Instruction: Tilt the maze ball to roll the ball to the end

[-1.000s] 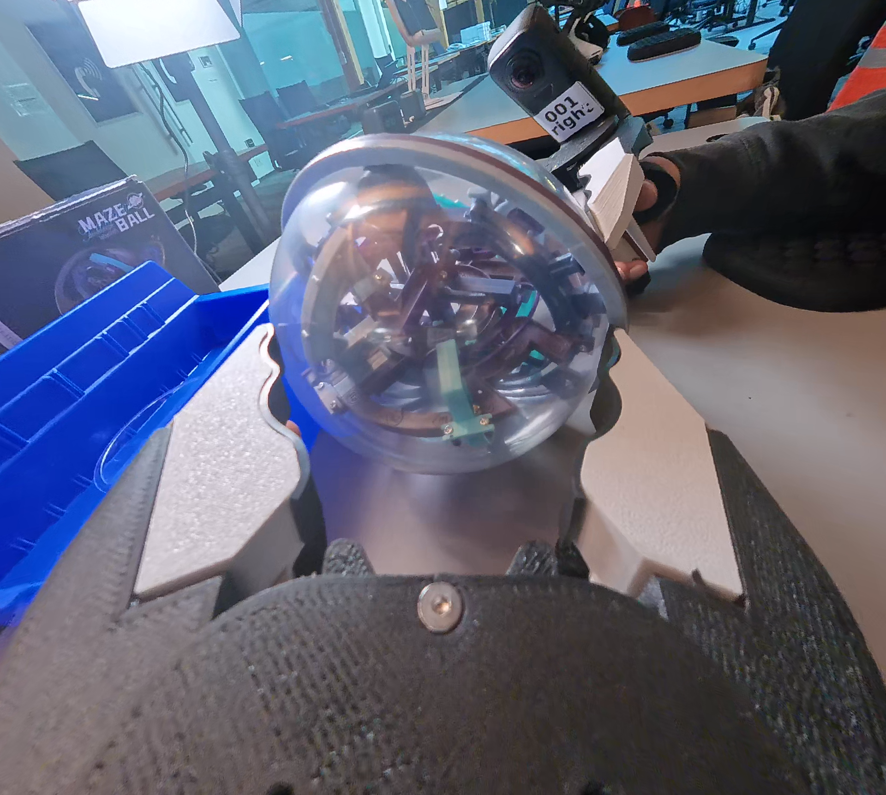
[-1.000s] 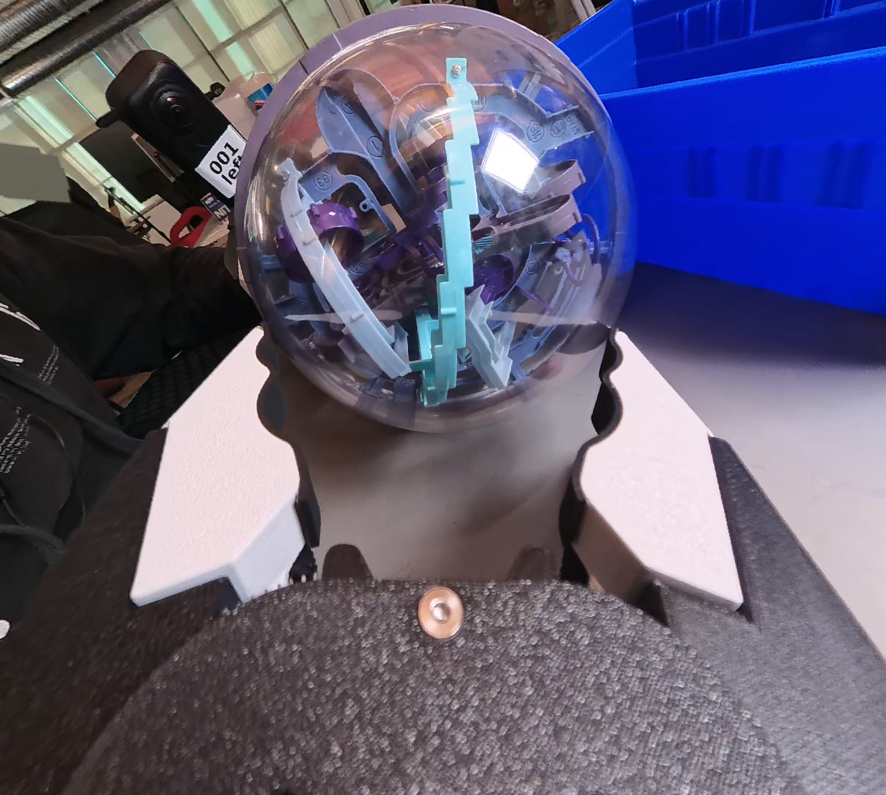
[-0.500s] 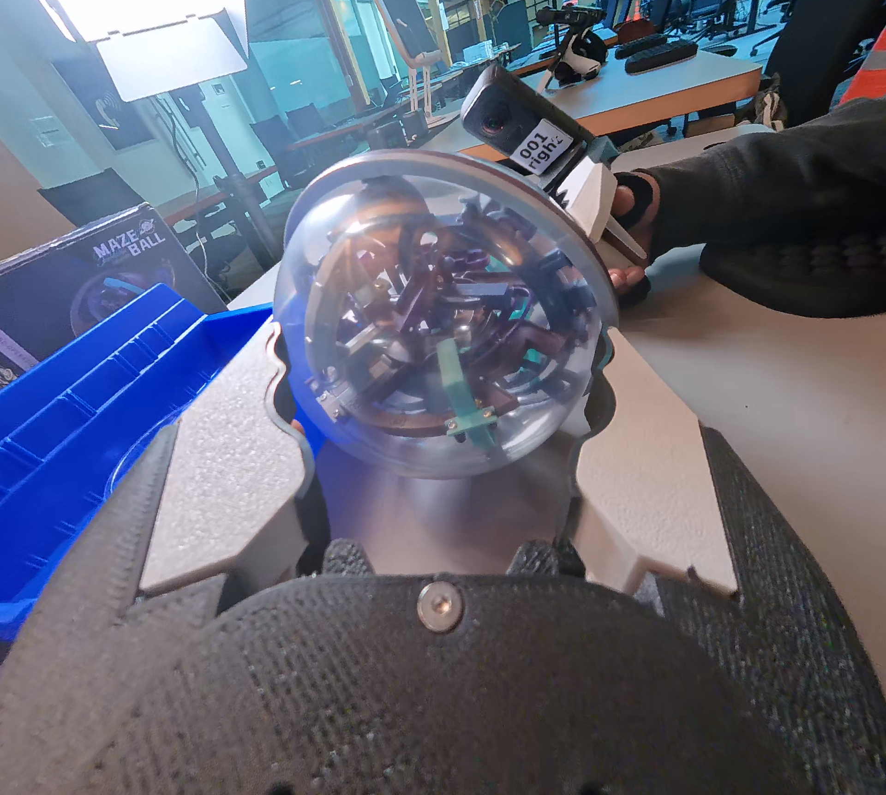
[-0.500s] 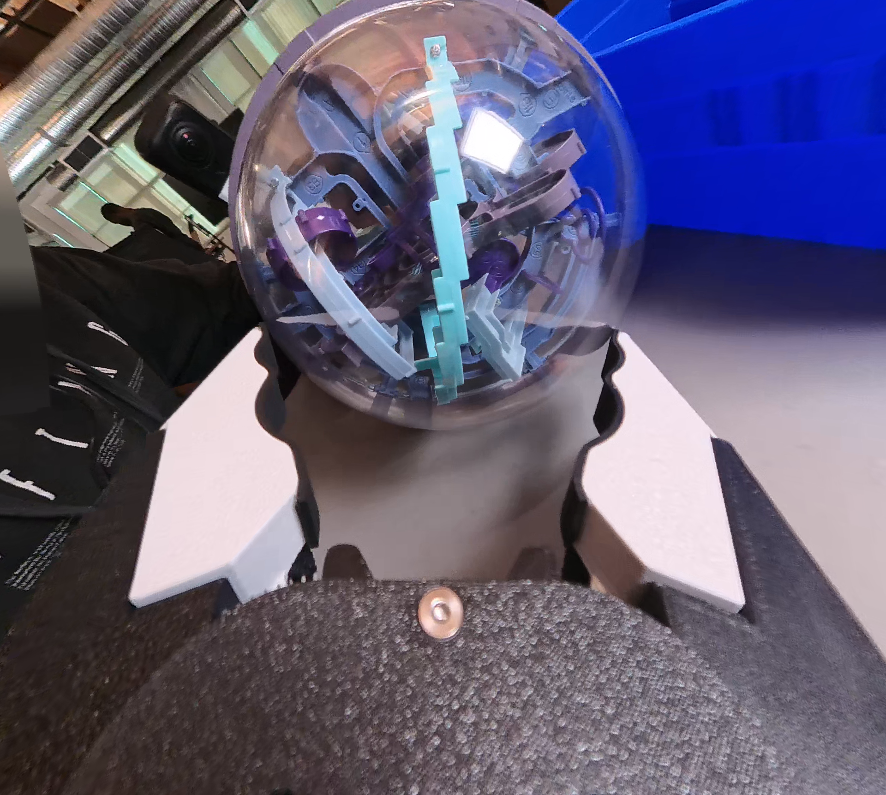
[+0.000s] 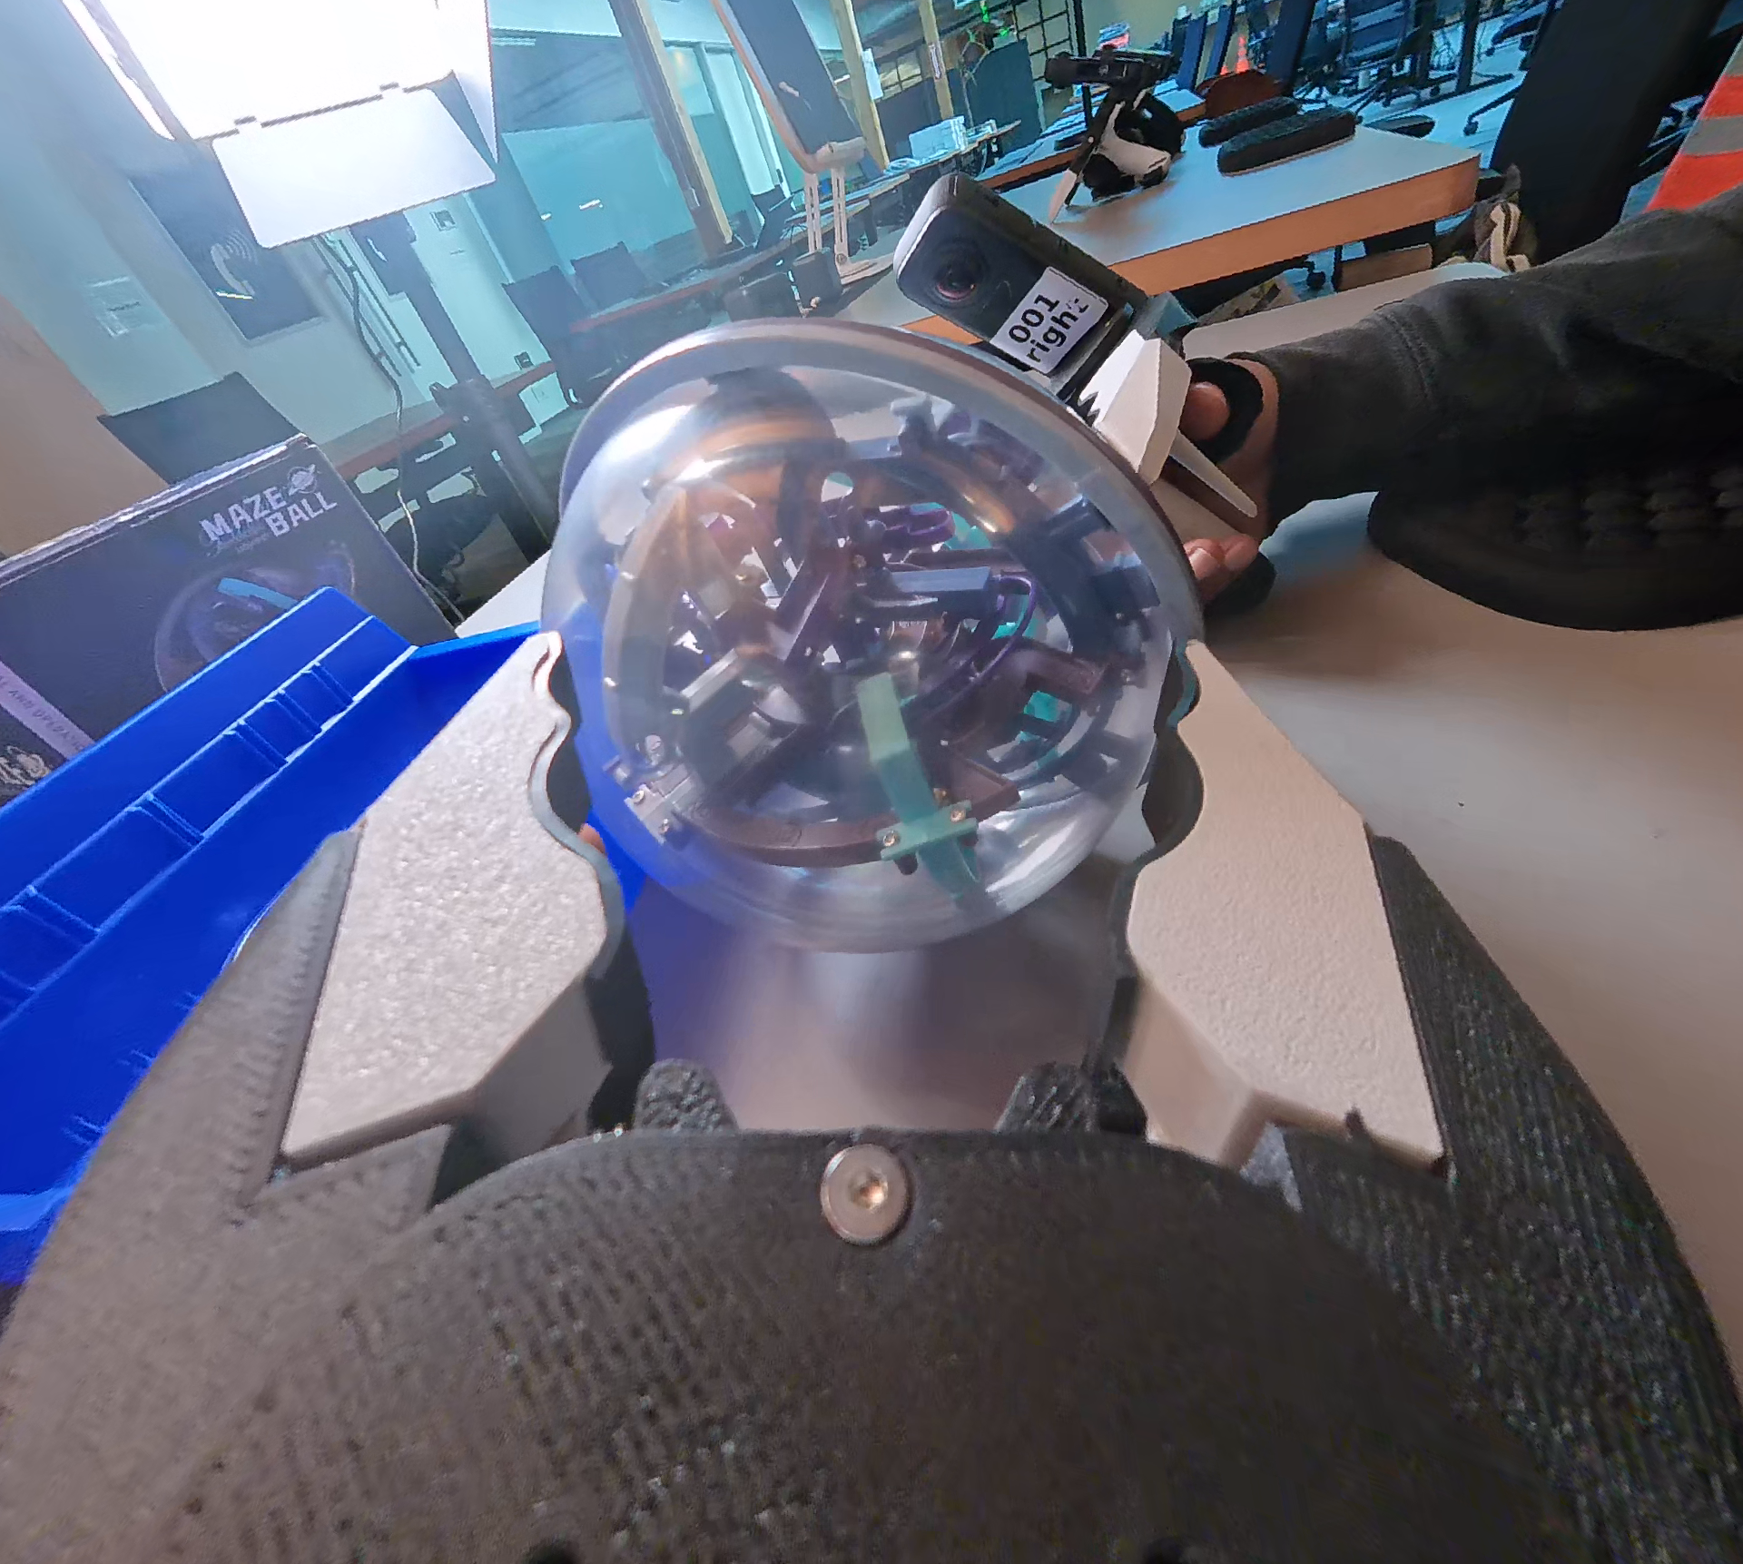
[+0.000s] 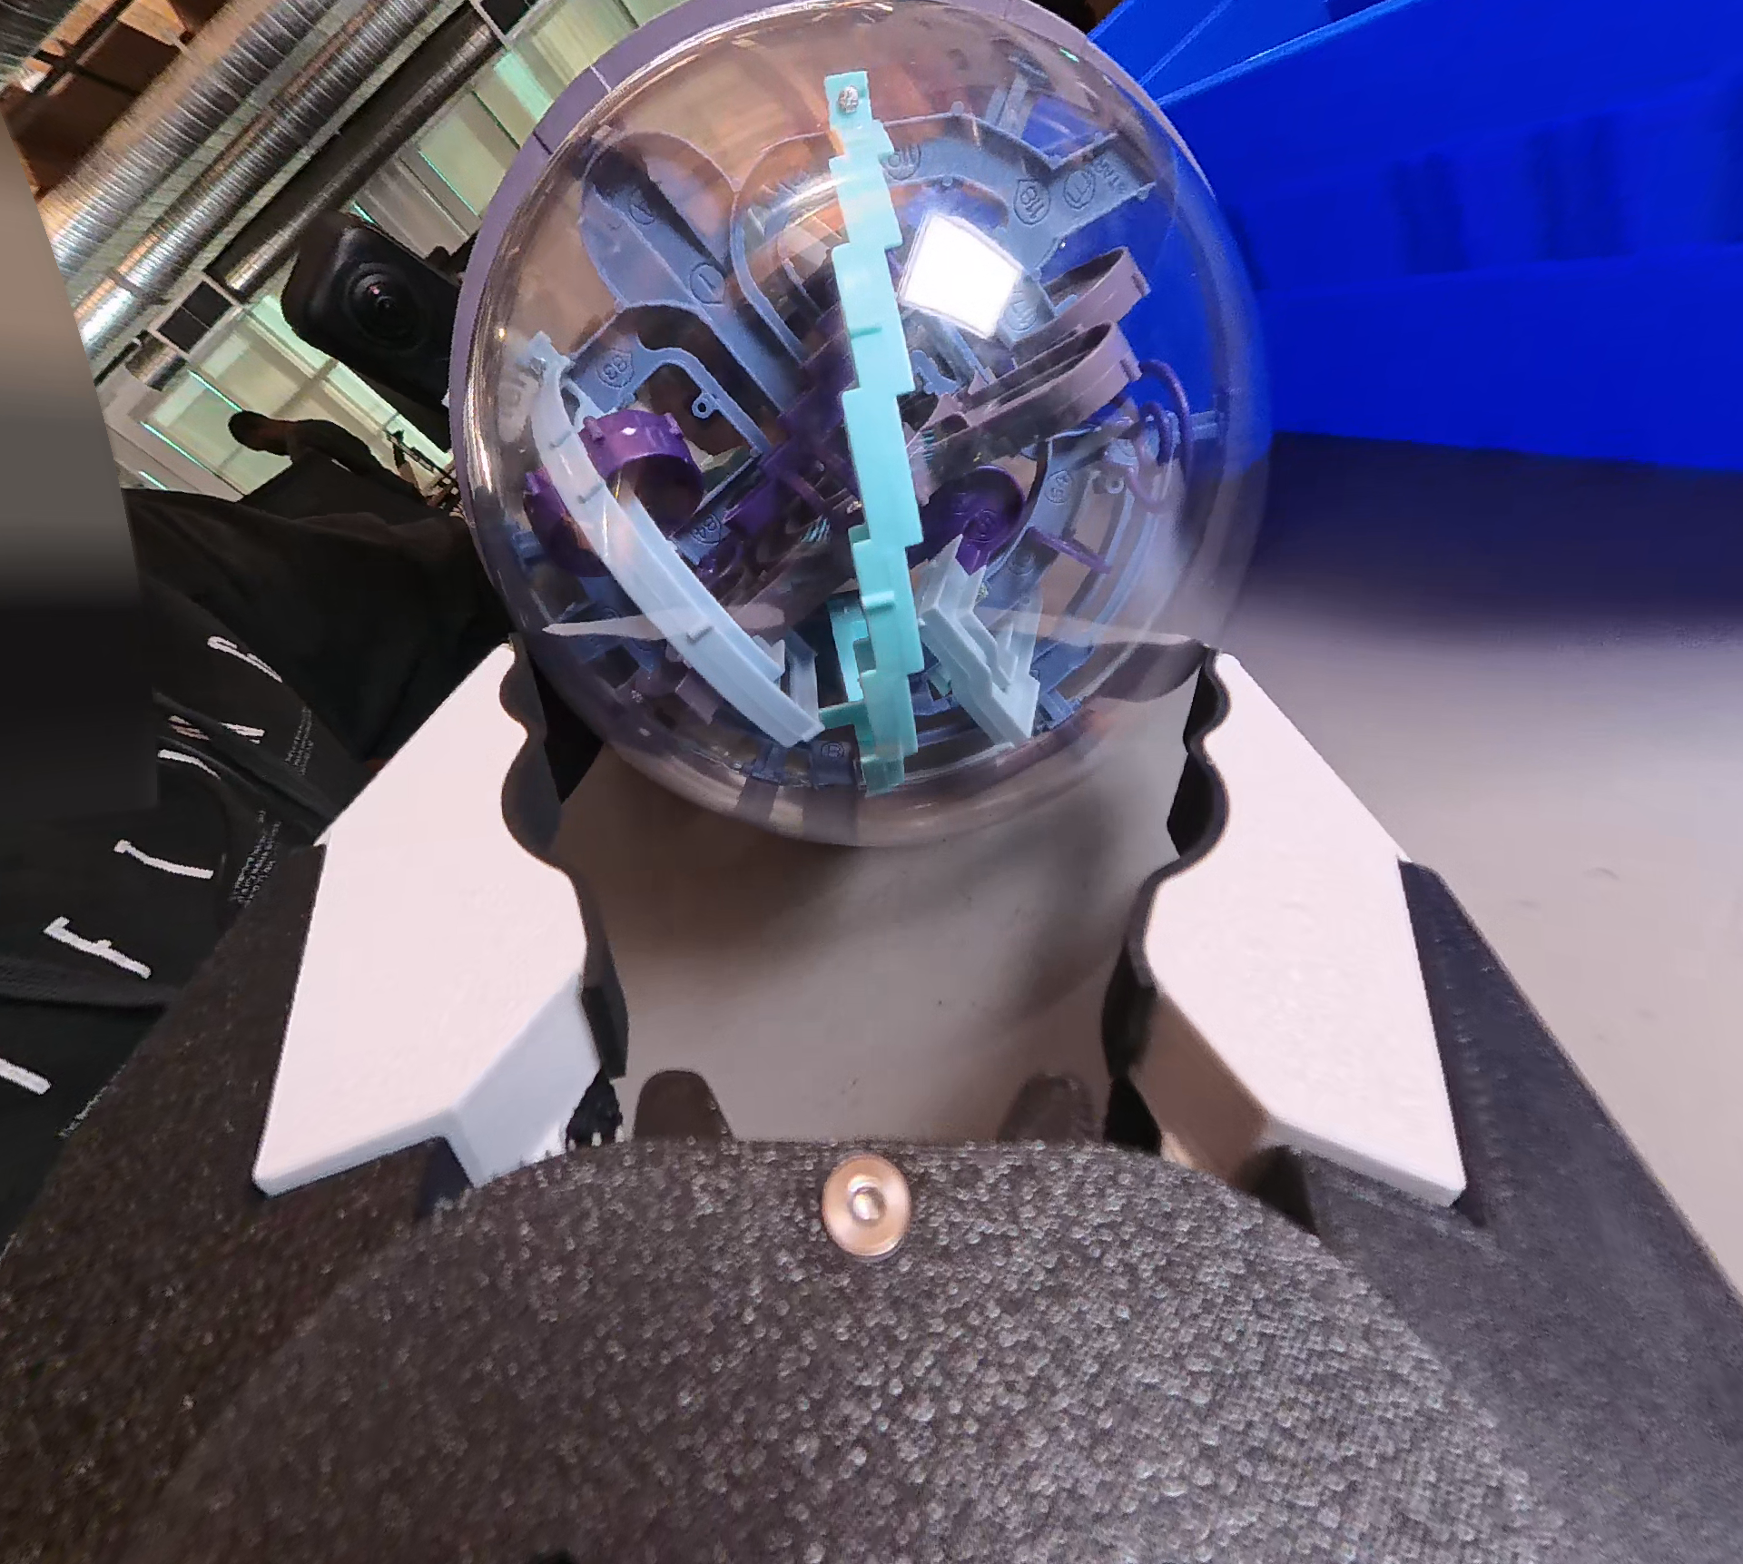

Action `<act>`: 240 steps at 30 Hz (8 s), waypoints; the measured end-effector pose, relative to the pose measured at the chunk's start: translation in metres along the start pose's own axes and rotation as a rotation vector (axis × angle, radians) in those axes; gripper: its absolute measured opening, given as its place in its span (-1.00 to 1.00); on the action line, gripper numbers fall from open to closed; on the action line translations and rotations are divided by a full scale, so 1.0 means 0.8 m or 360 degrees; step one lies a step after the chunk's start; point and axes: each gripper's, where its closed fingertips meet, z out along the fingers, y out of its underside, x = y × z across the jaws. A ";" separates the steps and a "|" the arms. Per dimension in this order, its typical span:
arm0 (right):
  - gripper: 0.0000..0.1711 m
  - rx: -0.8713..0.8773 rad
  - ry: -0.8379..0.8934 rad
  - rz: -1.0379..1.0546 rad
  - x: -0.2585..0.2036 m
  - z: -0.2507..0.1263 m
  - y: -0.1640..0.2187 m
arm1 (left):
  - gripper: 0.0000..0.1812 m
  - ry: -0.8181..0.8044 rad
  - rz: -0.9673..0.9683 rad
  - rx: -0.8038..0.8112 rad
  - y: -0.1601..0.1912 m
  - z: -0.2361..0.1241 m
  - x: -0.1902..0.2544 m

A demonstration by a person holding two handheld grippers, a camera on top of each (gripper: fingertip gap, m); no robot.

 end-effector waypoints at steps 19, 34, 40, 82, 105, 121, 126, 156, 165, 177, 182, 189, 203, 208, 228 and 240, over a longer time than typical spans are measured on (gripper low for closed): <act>0.42 0.0014 -0.0015 0.0053 0.002 -0.001 -0.003 | 0.43 -0.0033 -0.0061 0.0102 0.005 -0.006 -0.017; 0.31 0.0024 0.0080 -0.0003 0.010 0.003 -0.005 | 0.54 0.0000 -0.0442 -0.0030 0.035 0.003 -0.032; 0.33 0.0064 0.0157 -0.0173 0.010 0.003 -0.011 | 0.53 0.0059 -0.0715 -0.0039 0.040 0.001 -0.035; 0.35 0.0282 0.0216 0.0102 0.013 -0.015 -0.050 | 0.52 0.0216 -0.0713 -0.0494 0.083 0.012 -0.002; 0.35 0.0350 0.0302 -0.0070 0.003 -0.013 -0.066 | 0.29 0.0322 -0.0755 -0.0824 0.114 0.009 0.028; 0.28 0.0338 0.0325 -0.0193 -0.003 -0.015 -0.066 | 0.46 0.0341 -0.0781 -0.0728 0.107 0.007 0.016; 0.28 0.0355 0.0333 -0.0146 0.001 -0.016 -0.067 | 0.44 0.0349 -0.0846 -0.0722 0.107 0.007 0.016; 0.30 0.0207 0.0664 -0.0179 -0.012 0.000 -0.067 | 0.46 0.0407 -0.0878 -0.0799 0.113 0.009 0.029; 0.25 0.0197 0.0683 -0.0199 -0.009 -0.007 -0.064 | 0.50 0.0196 -0.0651 -0.0507 0.087 0.004 -0.009; 0.45 0.0068 0.0612 -0.0613 -0.021 0.007 -0.053 | 0.47 0.0334 -0.0942 -0.0519 0.090 0.005 -0.008; 0.48 -0.0137 0.0800 -0.1058 -0.005 0.010 -0.035 | 0.41 0.0499 -0.1328 -0.0440 0.082 0.003 -0.004; 0.44 -0.0133 0.0867 -0.1132 0.001 0.011 -0.035 | 0.40 0.0529 -0.1390 -0.0421 0.081 0.002 -0.006; 0.41 -0.0058 0.0836 -0.1006 -0.001 0.007 -0.040 | 0.36 0.0546 -0.1427 -0.0408 0.081 0.001 -0.006; 0.38 -0.0011 0.0781 -0.0896 0.001 0.001 -0.041 | 0.32 0.0498 -0.1377 -0.0397 0.080 0.002 -0.009; 0.36 0.0081 0.0599 -0.0539 0.011 -0.009 -0.033 | 0.33 0.0176 -0.0930 -0.0385 0.068 0.004 -0.023; 0.62 -0.0280 0.0769 -0.1130 0.010 -0.009 -0.012 | 0.22 -0.0043 -0.0313 -0.0201 0.013 0.005 -0.020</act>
